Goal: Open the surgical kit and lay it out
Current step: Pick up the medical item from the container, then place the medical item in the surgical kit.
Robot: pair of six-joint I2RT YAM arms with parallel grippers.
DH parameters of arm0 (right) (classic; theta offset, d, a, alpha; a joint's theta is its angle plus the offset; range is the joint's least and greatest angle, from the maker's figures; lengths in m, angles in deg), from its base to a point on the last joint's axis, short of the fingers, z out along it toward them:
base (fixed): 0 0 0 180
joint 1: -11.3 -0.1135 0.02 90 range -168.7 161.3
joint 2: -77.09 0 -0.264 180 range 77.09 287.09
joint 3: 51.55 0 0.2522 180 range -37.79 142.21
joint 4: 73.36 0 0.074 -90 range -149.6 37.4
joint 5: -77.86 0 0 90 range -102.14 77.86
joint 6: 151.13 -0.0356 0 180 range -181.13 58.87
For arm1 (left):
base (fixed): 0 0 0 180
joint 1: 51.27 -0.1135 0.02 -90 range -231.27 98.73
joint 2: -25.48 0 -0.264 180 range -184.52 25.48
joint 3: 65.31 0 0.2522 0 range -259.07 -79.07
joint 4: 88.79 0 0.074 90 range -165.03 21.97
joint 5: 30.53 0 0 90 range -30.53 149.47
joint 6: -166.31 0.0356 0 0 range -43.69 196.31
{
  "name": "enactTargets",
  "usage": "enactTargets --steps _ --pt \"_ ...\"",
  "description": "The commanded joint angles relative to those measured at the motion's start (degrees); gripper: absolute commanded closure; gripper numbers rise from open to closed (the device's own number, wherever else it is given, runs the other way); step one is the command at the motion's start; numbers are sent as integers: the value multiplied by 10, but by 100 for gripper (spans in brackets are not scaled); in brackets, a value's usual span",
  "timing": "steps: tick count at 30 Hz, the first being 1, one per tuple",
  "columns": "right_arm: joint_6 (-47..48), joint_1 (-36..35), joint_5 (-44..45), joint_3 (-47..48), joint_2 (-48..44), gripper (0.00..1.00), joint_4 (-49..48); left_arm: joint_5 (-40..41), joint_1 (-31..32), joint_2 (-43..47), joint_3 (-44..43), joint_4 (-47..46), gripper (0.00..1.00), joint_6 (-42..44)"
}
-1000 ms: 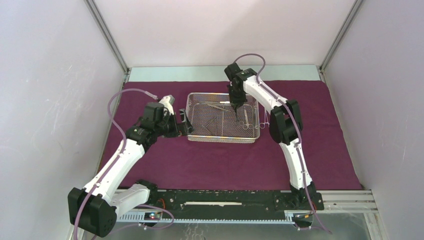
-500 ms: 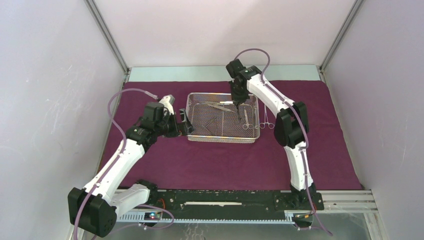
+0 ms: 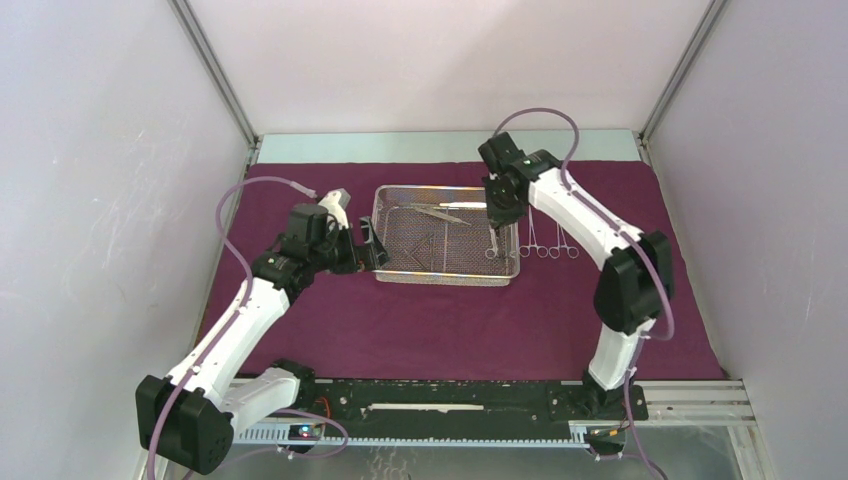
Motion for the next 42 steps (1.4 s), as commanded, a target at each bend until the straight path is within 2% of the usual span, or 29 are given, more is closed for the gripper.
enactTargets --steps 1,11,26,34,42 --pt "-20 4 7 -75 -94 88 -29 -19 -3 9 11 -18 0 -8" --pt "-43 6 6 -248 -239 87 -36 -21 -3 10 14 -22 0 -12" --pt "-121 -16 18 -445 -391 87 -62 -33 -3 -2 18 -32 0 -20" --pt "-164 -52 27 -528 -395 87 -125 -30 -3 -2 19 -31 0 -20" --pt "-188 -103 55 -565 -346 87 -180 -27 -3 -5 18 -28 0 -19"
